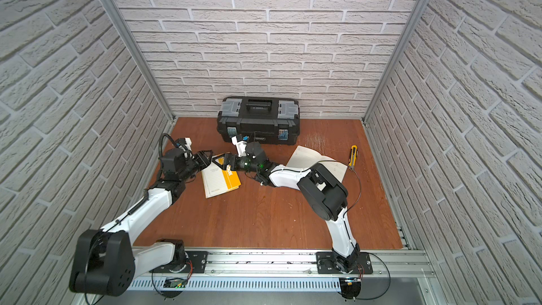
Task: Close the notebook
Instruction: Adjust the notebook at the center of the board, then close the notebook at the center of the board.
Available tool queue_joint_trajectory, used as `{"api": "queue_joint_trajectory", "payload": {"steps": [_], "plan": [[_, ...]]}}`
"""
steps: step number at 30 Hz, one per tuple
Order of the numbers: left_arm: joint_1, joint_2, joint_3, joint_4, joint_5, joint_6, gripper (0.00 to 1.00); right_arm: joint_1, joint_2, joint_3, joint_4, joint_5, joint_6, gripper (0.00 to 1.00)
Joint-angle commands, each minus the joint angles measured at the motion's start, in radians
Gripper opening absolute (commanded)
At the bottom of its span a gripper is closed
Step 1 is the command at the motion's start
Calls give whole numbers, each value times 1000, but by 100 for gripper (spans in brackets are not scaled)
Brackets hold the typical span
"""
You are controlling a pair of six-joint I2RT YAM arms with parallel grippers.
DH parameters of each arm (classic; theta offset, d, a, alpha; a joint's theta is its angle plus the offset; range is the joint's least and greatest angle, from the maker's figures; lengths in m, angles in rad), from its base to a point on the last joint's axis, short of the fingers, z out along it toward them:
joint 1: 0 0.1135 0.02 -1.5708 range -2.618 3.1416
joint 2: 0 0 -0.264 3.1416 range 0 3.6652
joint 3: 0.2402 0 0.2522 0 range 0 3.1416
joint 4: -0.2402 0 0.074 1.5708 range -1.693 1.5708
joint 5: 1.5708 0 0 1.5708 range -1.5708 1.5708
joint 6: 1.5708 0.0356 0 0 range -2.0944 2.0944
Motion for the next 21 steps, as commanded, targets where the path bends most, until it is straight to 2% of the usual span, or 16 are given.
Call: {"api": "queue_joint_trajectory", "payload": {"steps": [1, 4, 8, 12, 16, 21], "plan": [[-52, -45, -15, -87, -28, -10, 42, -29, -135, -41, -83, 27, -73, 100], [-132, -70, -47, -75, -48, -67, 42, -64, -254, -123, -267, 112, -136, 100], [-258, -79, -105, 39, -63, -206, 42, -128, -453, -252, -478, 216, -215, 100], [-395, -52, -124, 164, -111, -313, 44, -226, -649, -393, -604, 251, -244, 100], [-511, 45, -102, 285, -162, -384, 44, -358, -827, -540, -675, 269, -268, 100], [-626, 227, -90, 497, -253, -515, 41, -517, -942, -663, -722, 246, -273, 100]]}}
